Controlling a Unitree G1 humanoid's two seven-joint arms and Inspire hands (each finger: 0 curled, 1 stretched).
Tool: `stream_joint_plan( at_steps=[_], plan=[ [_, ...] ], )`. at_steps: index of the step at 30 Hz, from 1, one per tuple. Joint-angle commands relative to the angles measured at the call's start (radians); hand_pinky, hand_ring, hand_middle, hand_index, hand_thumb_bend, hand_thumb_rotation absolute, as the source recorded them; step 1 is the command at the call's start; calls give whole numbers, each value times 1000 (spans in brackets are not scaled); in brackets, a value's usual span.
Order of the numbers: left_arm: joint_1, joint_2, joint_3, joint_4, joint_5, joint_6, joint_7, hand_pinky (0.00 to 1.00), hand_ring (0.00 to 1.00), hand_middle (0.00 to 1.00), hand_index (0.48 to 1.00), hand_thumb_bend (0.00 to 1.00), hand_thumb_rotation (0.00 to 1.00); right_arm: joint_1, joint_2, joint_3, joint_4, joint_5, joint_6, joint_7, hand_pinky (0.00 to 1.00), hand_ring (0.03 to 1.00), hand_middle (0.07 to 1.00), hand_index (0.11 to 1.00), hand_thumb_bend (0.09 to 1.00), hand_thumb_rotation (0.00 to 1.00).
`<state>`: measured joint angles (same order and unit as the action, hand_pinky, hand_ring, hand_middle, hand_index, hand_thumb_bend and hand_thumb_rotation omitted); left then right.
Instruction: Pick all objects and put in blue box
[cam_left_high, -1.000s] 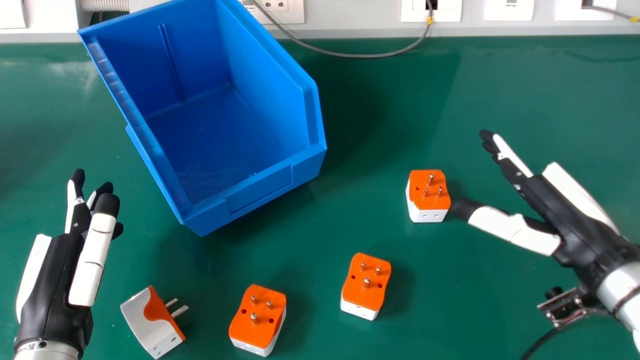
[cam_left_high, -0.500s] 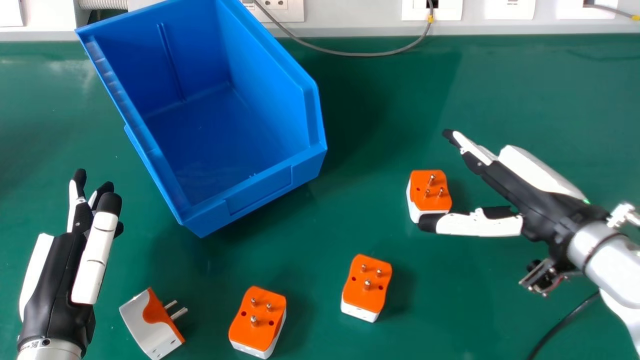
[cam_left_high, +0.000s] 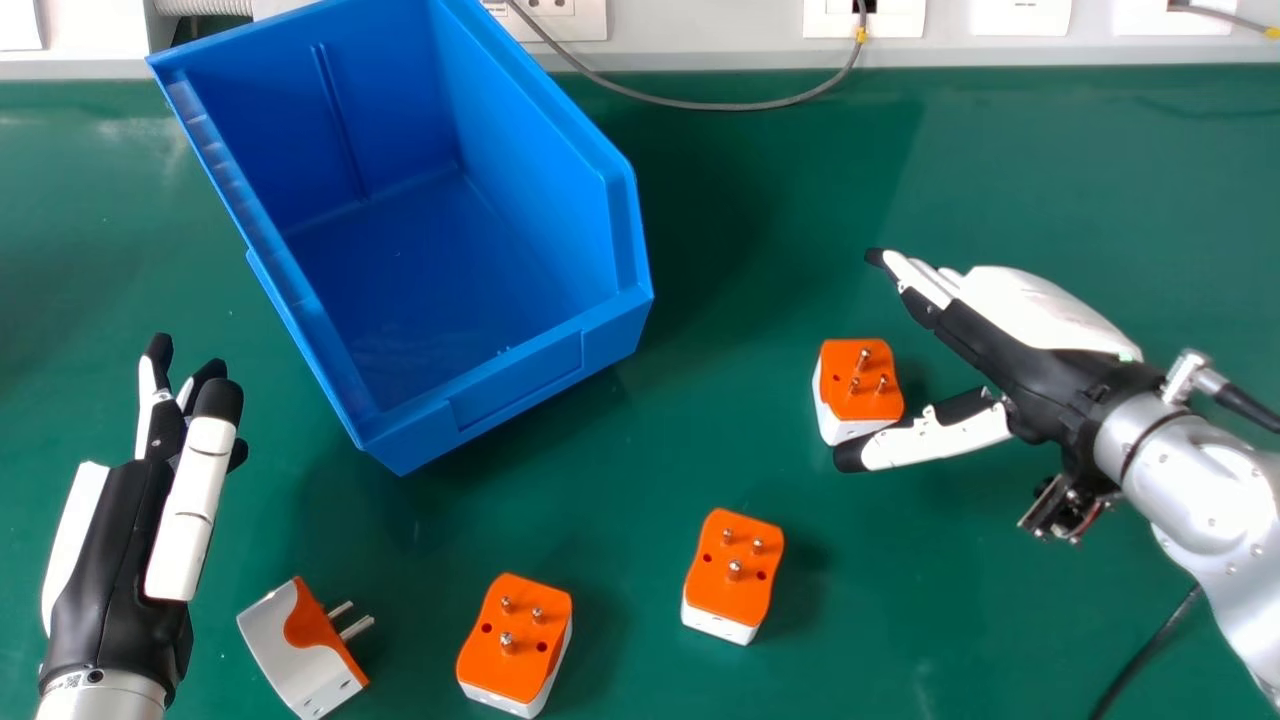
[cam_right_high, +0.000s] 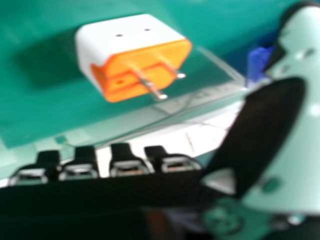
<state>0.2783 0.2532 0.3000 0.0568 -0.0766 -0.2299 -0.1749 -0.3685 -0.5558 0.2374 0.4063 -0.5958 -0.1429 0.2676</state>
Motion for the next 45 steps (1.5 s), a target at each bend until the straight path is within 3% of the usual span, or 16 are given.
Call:
stream_joint_plan(
  at_steps=[1, 11, 20, 31, 35, 40, 45],
  plan=[
    [-4, 12, 5, -8, 5, -24, 4, 917, 968, 976, 1000, 680, 1000, -56, -13, 11, 15, -17, -16, -28, 994, 1000, 1000, 1000, 669, 473],
    [0, 17, 6, 2, 13, -32, 10, 921, 971, 977, 1000, 689, 1000, -138, -18, 83, 154, -80, -63, -69, 992, 1000, 1000, 1000, 651, 419],
    [21, 15, 7, -41, 23, -12, 15, 921, 969, 977, 1000, 715, 1000, -191, -9, 146, 253, -129, -99, -100, 987, 1000, 1000, 1000, 645, 407],
    [21, 21, 13, -32, 15, -18, 7, 918, 970, 977, 1000, 719, 1000, -266, 23, 206, 390, -143, -113, -123, 981, 1000, 1000, 1000, 638, 417],
    [26, 22, 14, -43, 14, -15, 7, 917, 969, 976, 1000, 723, 1000, -288, 43, 214, 443, -144, -100, -132, 979, 1000, 1000, 996, 629, 415],
    [21, 24, 16, -30, 8, -24, 2, 912, 967, 973, 1000, 725, 1000, -314, 59, 242, 477, -167, -69, -143, 973, 1000, 1000, 982, 609, 403],
    [27, 24, 16, -42, 6, -22, 0, 911, 965, 972, 1000, 725, 1000, -334, 76, 254, 513, -164, -55, -158, 965, 999, 997, 974, 604, 397]
  ],
)
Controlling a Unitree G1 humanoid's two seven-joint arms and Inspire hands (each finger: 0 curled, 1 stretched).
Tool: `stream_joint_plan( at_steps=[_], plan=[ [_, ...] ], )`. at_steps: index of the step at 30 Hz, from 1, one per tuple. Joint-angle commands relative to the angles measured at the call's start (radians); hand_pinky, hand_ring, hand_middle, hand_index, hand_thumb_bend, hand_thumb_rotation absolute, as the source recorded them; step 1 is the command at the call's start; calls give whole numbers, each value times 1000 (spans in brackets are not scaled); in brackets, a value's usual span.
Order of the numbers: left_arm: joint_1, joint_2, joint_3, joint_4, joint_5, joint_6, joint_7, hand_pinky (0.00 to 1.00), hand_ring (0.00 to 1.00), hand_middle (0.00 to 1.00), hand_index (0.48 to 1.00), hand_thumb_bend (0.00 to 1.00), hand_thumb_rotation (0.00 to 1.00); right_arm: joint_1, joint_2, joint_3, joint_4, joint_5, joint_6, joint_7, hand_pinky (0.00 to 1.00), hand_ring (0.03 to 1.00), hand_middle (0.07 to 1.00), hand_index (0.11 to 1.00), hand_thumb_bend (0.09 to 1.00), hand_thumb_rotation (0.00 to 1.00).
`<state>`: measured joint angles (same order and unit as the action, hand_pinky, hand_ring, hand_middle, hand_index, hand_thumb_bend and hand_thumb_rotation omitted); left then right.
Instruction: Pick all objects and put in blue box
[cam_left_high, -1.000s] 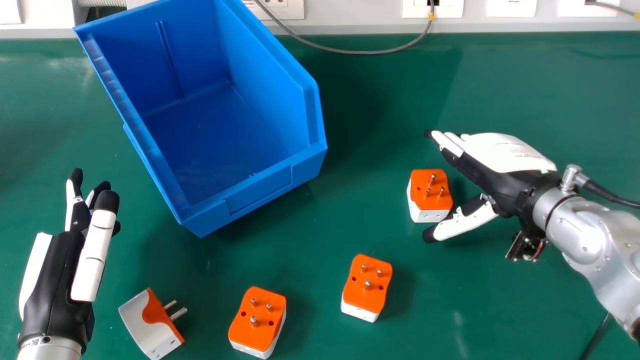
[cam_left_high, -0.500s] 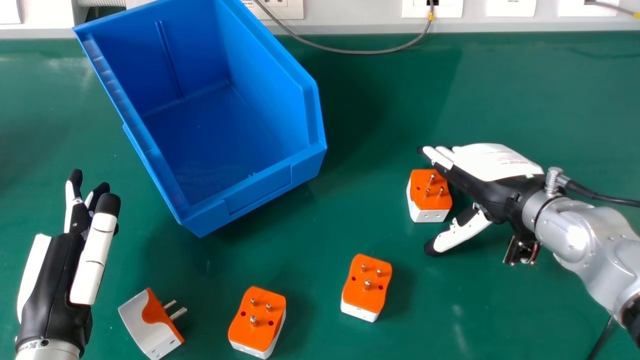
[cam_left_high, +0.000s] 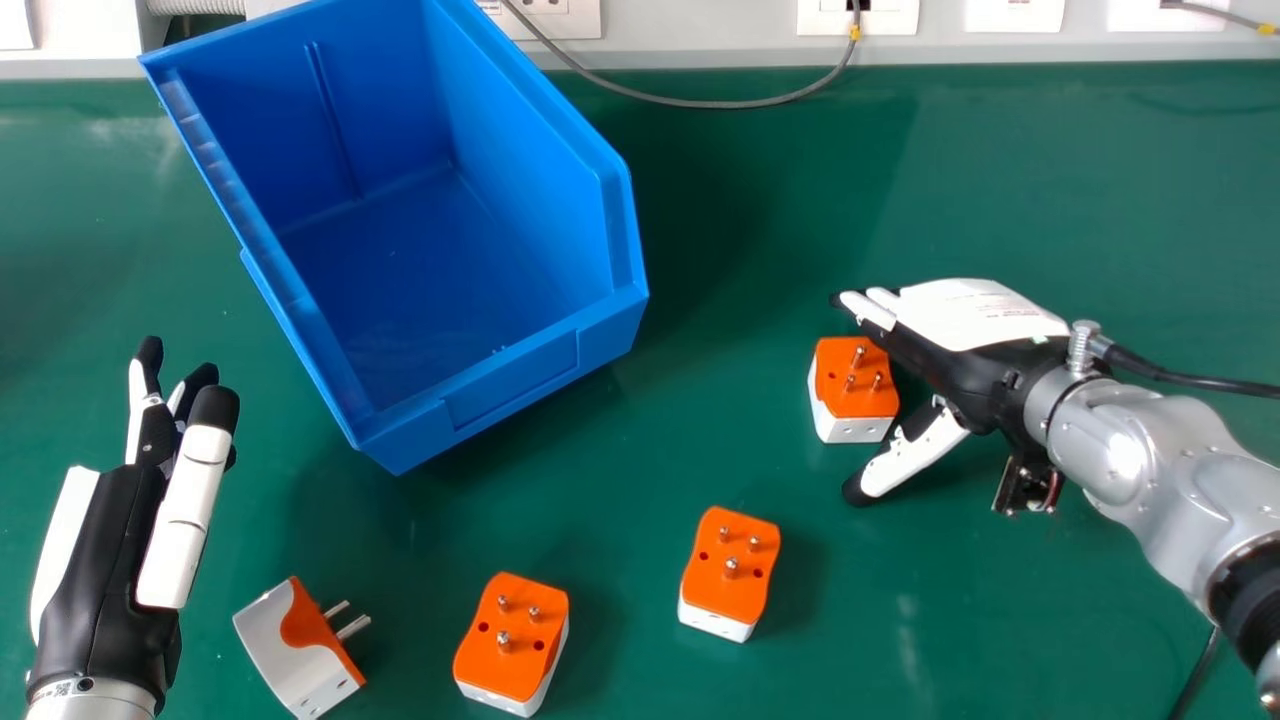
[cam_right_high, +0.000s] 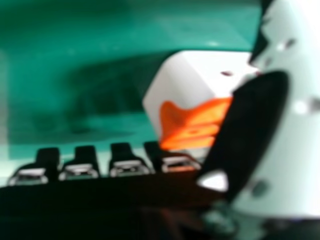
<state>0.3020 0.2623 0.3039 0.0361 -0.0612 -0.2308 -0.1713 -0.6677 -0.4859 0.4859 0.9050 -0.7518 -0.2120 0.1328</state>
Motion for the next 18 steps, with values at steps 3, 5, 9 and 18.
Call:
stream_joint_plan(
  at_steps=[3, 5, 9, 18],
  plan=[
    [7, 14, 12, -28, -7, -20, -2, 911, 964, 971, 1000, 726, 1000, -45, 11, 13, 28, -11, 16, -28, 954, 992, 988, 963, 596, 383],
    [10, 15, 12, -34, -5, -16, -2, 911, 963, 970, 1000, 726, 1000, -51, 12, 23, 33, -17, 19, -29, 950, 990, 986, 960, 594, 378],
    [10, 16, 12, -34, -5, -20, -3, 909, 962, 969, 1000, 726, 1000, -63, 15, 39, 44, -22, 23, -25, 946, 985, 976, 955, 587, 375],
    [13, 13, 12, -44, -20, -21, -12, 903, 958, 966, 1000, 720, 1000, -97, 13, 67, 71, -21, 8, 4, 937, 974, 964, 941, 576, 368]
  ],
)
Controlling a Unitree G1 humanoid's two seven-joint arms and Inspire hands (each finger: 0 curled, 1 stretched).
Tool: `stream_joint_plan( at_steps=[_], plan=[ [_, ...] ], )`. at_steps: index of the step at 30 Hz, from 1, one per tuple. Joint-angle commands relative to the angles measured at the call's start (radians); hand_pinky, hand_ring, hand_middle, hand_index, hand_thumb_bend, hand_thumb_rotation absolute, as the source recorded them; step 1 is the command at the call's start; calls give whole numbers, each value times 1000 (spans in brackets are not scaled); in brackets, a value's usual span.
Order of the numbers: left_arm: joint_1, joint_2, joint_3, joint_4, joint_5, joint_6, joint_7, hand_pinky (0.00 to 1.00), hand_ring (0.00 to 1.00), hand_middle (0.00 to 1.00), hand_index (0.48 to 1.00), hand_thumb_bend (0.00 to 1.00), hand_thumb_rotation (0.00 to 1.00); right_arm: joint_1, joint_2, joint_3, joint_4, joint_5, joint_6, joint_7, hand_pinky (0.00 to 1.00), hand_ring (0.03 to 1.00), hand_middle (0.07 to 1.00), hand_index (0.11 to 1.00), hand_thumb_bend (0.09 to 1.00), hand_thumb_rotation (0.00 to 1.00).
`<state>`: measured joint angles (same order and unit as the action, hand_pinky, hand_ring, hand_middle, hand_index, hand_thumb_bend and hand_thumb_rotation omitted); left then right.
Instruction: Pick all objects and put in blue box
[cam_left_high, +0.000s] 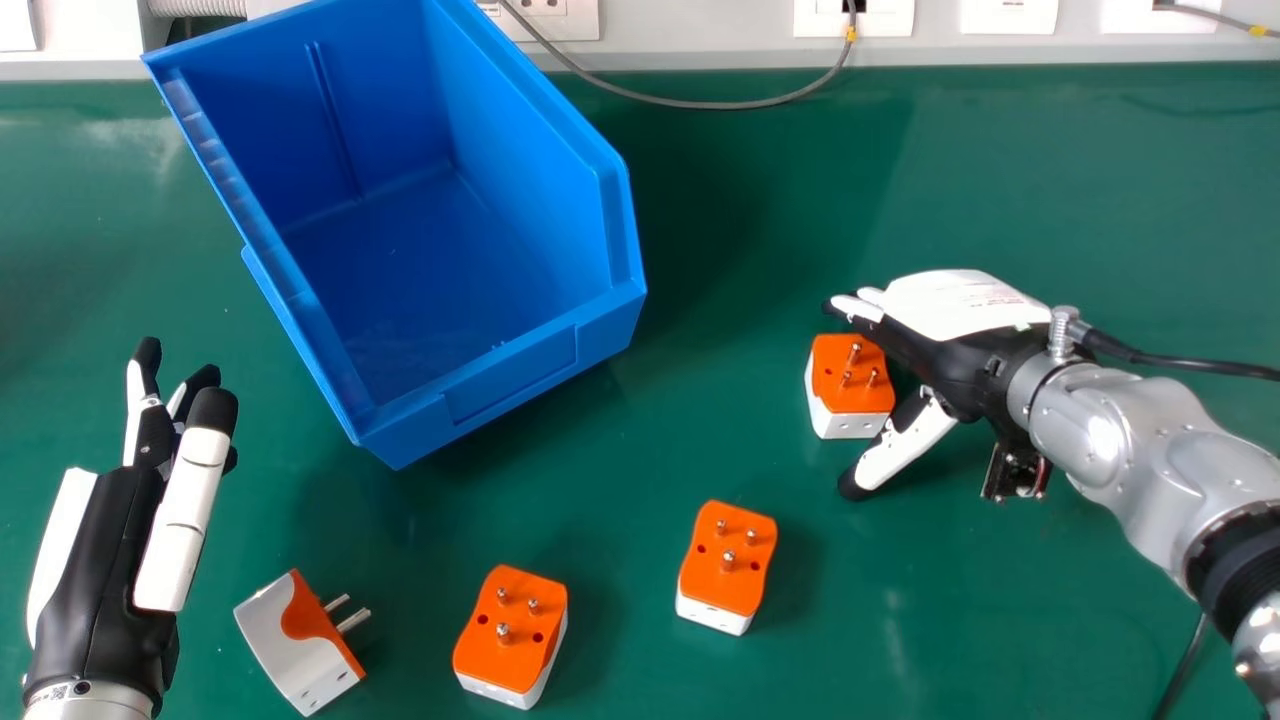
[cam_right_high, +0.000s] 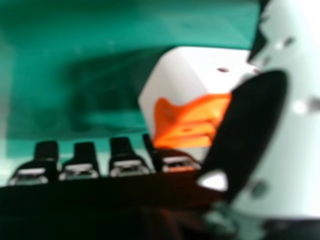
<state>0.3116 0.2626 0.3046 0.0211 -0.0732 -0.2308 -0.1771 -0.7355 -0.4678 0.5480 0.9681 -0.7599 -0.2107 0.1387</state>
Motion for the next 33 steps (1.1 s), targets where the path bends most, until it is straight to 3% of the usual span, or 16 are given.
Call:
stream_joint_plan(
  at_steps=[1, 14, 18, 28, 33],
  plan=[
    [3, 13, 11, -30, -10, -20, -7, 903, 958, 966, 1000, 718, 1000, -34, -7, 8, 6, -13, 5, 4, 935, 971, 961, 937, 574, 365],
    [-2, 14, 7, -47, -16, 5, -7, 901, 955, 963, 1000, 709, 1000, -104, -6, 52, 45, -47, -24, 36, 911, 945, 930, 896, 556, 353],
    [3, 10, 6, -68, -17, 16, -7, 899, 954, 962, 1000, 708, 1000, -114, -3, 62, 58, -52, -28, 35, 902, 934, 919, 883, 550, 353],
    [12, 6, 6, -88, -15, 25, -4, 896, 952, 960, 999, 703, 1000, -139, 11, 74, 101, -52, -32, 17, 860, 896, 886, 851, 541, 353],
    [20, 3, 4, -111, -16, 38, -3, 895, 952, 960, 999, 700, 1000, -128, 11, 76, 95, -50, -38, 7, 831, 868, 865, 834, 540, 350]
  ],
)
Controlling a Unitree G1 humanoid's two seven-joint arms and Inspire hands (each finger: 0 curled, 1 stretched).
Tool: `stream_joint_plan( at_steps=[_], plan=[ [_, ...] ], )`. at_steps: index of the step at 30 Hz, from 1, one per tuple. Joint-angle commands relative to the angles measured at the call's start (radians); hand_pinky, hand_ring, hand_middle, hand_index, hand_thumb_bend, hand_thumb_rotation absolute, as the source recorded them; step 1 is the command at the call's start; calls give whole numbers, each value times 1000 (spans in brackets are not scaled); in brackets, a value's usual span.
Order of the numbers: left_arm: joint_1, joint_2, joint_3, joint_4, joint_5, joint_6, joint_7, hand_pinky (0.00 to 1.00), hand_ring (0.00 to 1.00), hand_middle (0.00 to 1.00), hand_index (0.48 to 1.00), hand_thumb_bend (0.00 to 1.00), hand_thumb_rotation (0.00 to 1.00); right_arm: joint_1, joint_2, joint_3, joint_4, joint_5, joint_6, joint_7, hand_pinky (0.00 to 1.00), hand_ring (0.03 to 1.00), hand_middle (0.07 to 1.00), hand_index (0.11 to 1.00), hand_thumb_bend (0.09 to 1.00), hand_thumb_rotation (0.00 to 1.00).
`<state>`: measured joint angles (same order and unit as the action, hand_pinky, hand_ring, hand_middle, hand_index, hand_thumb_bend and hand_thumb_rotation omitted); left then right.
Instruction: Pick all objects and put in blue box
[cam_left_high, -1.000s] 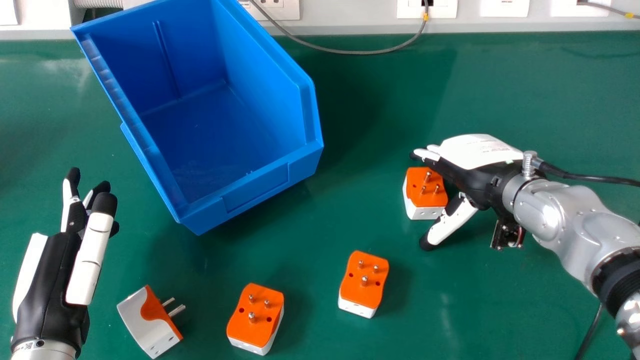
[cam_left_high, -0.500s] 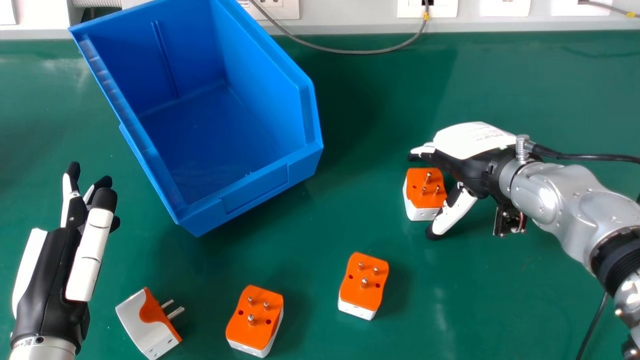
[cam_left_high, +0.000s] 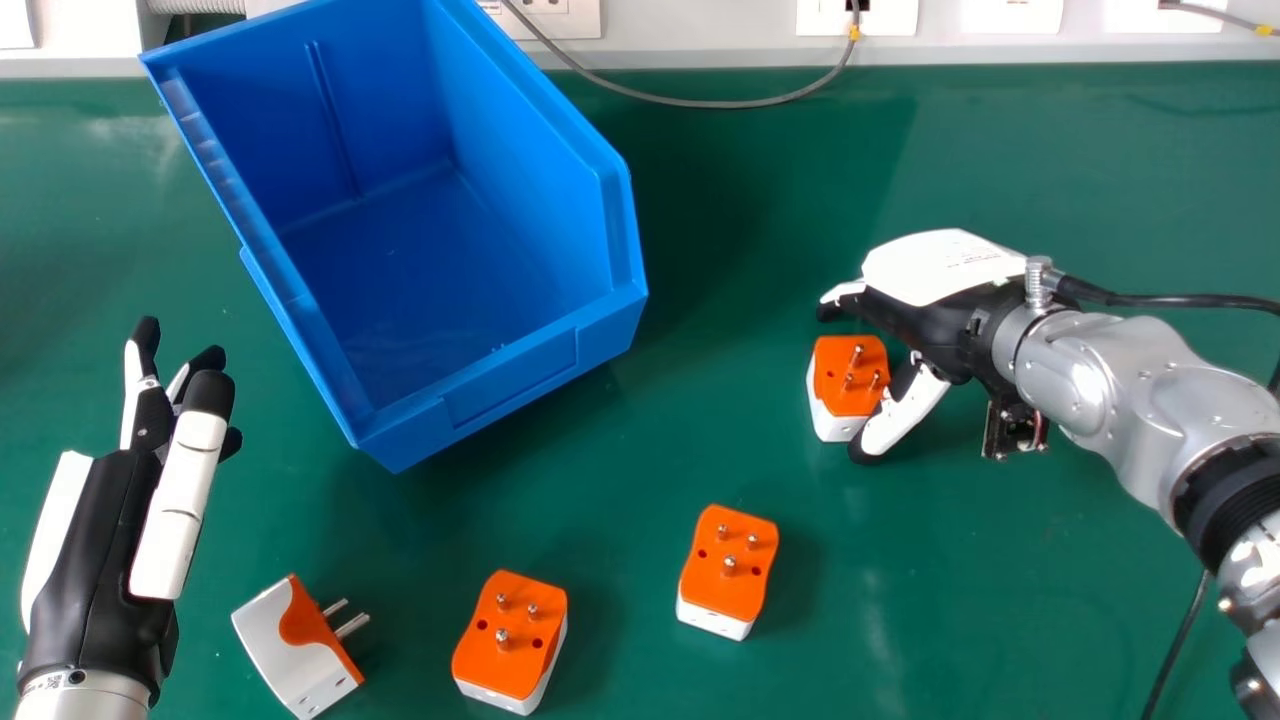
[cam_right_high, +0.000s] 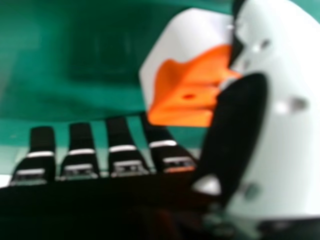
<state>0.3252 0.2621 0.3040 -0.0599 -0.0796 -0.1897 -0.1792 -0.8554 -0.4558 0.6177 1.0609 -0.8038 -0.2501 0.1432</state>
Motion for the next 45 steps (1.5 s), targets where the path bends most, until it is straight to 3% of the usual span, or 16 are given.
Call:
stream_joint_plan(
  at_steps=[1, 20, 30, 35, 39, 41, 42, 45],
  plan=[
    [6, 3, 5, -32, -9, -2, -1, 895, 952, 961, 998, 699, 1000, -6, -1, 6, 1, -6, 2, 4, 826, 866, 863, 833, 540, 350],
    [4, 5, 5, -65, -10, 43, 0, 889, 953, 962, 1000, 682, 1000, 4, 5, 5, -14, -5, 25, -9, 741, 814, 824, 792, 541, 351],
    [-3, 6, 5, -61, -10, 41, -2, 889, 952, 962, 1000, 676, 1000, 33, -1, -12, -60, 16, 51, -11, 719, 808, 818, 786, 544, 354],
    [-1, 6, 5, -71, -8, 47, 1, 889, 951, 962, 1000, 676, 1000, 43, 5, -20, -68, 19, 65, -37, 696, 787, 794, 763, 562, 313],
    [-4, 5, 4, -66, -7, 43, 1, 890, 950, 963, 1000, 675, 1000, 56, 11, -22, -64, 10, 70, -114, 548, 622, 657, 713, 566, 202],
    [-6, 5, 5, -61, -8, 41, 1, 890, 950, 963, 1000, 675, 1000, 60, 13, -21, -60, 9, 64, -145, 548, 622, 657, 713, 566, 202],
    [-6, 6, 6, -60, -9, 41, 0, 890, 949, 963, 999, 674, 1000, 60, 13, -20, -56, 6, 61, -160, 465, 535, 620, 668, 558, 161],
    [-6, 6, 6, -66, -9, 45, 0, 890, 949, 963, 999, 674, 1000, 59, 15, -18, -42, 4, 48, -194, 389, 456, 590, 631, 551, 129]
  ],
)
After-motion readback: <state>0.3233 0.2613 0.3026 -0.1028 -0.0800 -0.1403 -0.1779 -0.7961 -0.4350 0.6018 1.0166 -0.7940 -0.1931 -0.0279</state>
